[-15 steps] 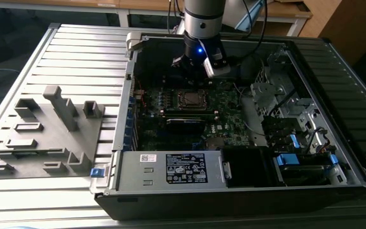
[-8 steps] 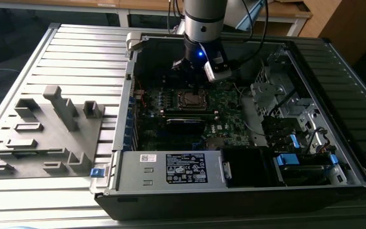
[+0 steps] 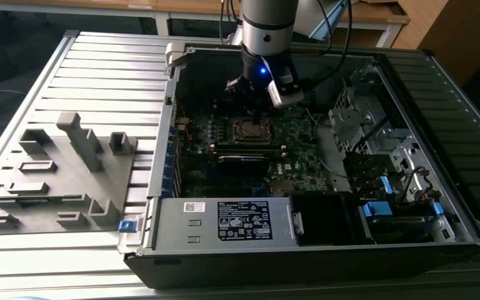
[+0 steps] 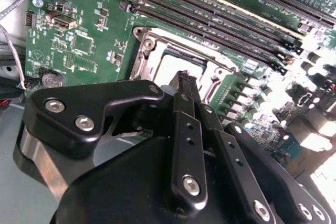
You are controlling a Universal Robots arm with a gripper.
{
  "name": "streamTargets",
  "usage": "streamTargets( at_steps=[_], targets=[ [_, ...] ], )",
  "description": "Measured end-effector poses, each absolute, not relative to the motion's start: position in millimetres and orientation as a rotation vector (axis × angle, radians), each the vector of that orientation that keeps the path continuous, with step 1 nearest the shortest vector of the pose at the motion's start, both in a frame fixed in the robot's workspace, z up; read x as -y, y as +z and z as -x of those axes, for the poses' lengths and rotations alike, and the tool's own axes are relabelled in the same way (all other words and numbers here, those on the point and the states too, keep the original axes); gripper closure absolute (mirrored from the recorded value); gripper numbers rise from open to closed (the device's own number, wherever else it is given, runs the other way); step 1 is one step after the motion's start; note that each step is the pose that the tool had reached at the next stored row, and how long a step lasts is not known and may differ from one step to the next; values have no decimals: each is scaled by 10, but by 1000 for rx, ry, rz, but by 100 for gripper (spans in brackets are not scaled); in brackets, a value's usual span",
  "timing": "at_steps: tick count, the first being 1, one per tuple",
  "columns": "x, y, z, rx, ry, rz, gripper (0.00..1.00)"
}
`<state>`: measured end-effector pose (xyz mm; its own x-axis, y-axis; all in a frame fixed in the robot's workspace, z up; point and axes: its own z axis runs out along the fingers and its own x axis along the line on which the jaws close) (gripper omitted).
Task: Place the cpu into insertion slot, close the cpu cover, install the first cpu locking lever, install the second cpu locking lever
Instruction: 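Install the second cpu locking lever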
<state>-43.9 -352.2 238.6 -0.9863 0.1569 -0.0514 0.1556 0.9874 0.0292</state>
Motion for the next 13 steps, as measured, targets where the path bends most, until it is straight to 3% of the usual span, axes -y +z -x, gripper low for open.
streamTargets(
  at_steps=[13],
  targets=[
    [3537,2404,439,-3078,39,-242,89]
  ],
)
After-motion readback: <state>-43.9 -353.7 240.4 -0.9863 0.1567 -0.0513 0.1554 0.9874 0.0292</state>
